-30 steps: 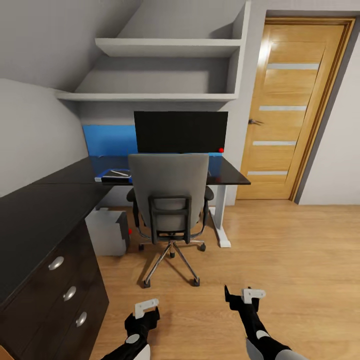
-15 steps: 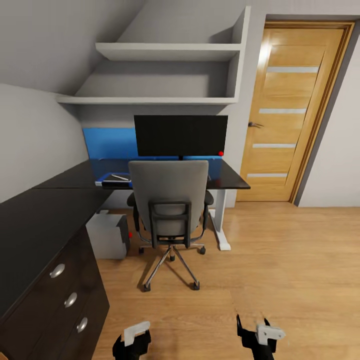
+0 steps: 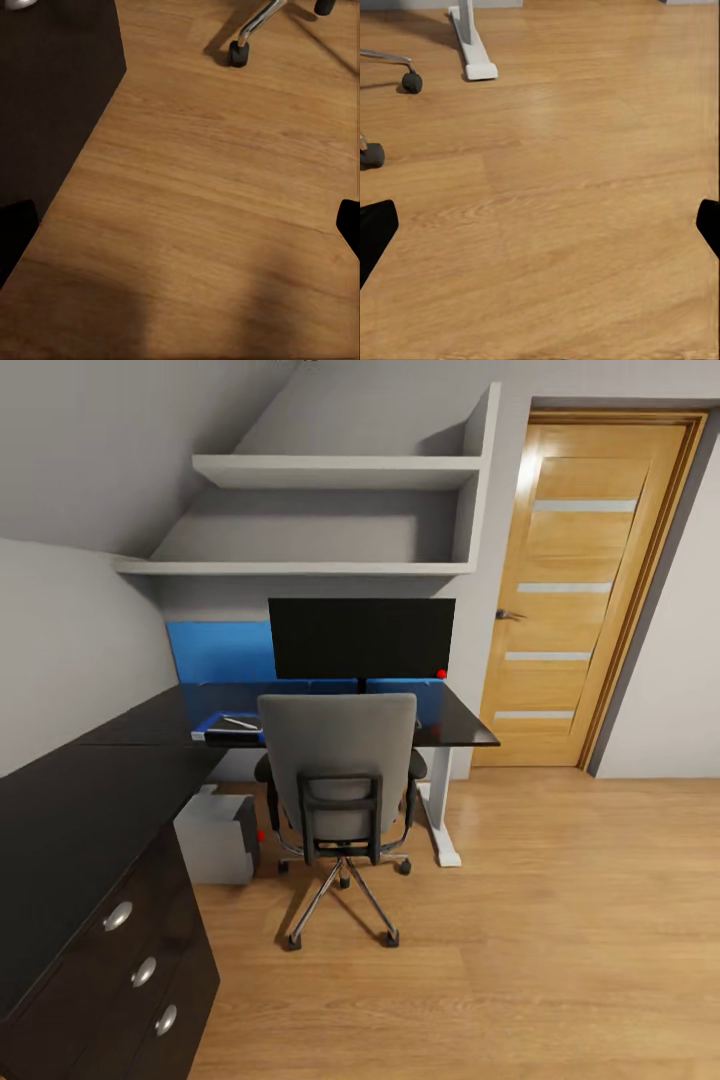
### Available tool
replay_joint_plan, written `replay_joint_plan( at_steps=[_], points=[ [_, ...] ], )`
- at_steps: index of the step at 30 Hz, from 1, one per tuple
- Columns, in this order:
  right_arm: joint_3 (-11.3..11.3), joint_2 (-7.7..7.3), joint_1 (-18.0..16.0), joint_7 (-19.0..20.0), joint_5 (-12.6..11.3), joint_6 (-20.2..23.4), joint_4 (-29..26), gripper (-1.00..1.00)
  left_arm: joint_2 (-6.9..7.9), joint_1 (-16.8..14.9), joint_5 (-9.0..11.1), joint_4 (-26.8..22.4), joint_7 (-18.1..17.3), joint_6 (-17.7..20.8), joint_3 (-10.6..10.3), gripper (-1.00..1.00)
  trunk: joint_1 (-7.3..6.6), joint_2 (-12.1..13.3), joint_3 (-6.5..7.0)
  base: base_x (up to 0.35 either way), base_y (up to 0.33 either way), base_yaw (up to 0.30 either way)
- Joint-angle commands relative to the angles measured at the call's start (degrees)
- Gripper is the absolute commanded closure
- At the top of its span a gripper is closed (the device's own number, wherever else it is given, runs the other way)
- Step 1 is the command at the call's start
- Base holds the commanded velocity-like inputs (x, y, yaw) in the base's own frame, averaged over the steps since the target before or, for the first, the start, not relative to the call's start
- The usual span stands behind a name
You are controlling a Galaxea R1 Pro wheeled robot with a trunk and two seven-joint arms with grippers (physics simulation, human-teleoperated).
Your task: In the bedroom, organize the workspace by keeping the computer under the desk, ensuring the monitor is on the desk, placing the keyboard on the desk next to the monitor, placing the mouse on the desk next to the keyboard, moving the folder from the swivel chair onto the desk next to the mouse, stacking the notebook on top of the folder with the pen on top of the notebook, and positioning the swivel chair next to the desk.
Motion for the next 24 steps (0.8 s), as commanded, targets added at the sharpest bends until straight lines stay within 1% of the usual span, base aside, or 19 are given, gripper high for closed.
replay_joint_plan(
  at_steps=[1,4,5,9,12,17,18,20,24],
  points=[
    [0.3,-0.09,0.6,-0.1,-1.0,-0.1,0.1,-1.00,-0.02,0.6,0.2,0.0,0.4,-0.9,-0.5,-1.00,-0.24,0.4,0.13,0.000,0.000,0.000],
    [0.4,-0.01,1.7,-0.1,-2.1,0.0,0.2,-1.00,-0.02,1.3,0.1,0.0,0.4,-1.6,-0.5,-1.00,-0.89,1.6,0.67,0.000,0.000,0.000],
    [0.4,0.18,2.3,0.0,-2.6,1.4,0.2,-1.00,-0.02,1.7,0.1,0.0,0.4,-1.9,-0.5,-1.00,-1.11,2.0,0.85,0.000,0.000,0.000],
    [0.5,0.29,2.5,0.1,-2.7,4.6,0.2,-1.00,0.69,1.8,0.2,0.0,0.3,-1.9,-0.5,-1.00,-1.99,3.6,1.57,0.000,0.000,0.000],
    [0.6,0.30,2.6,0.3,-2.9,7.3,0.0,-1.00,1.86,1.8,0.1,0.0,0.2,-1.7,-0.5,-1.00,-2.65,4.8,2.11,0.000,0.000,0.000],
    [0.6,0.19,2.6,0.2,-2.8,8.2,-0.3,-1.00,2.60,1.8,0.1,0.0,0.0,-1.1,-0.5,-1.00,-3.75,6.8,3.01,0.000,0.000,0.000],
    [0.6,0.17,2.6,0.2,-2.8,8.3,-0.3,-1.00,2.73,1.8,0.1,0.0,0.0,-0.4,-0.6,-1.00,-3.97,7.2,3.18,0.000,0.000,0.000],
    [0.6,0.28,2.6,0.2,-2.8,8.7,0.0,-1.00,2.93,1.8,0.0,0.0,0.0,2.6,-0.5,-1.00,-4.41,8.0,3.54,0.000,0.000,0.000],
    [0.6,0.32,2.6,0.2,-2.8,9.5,0.0,-1.00,3.09,1.8,-0.1,0.0,0.1,5.7,-0.5,-1.00,-5.29,9.6,4.26,0.000,0.000,0.000]
  ],
)
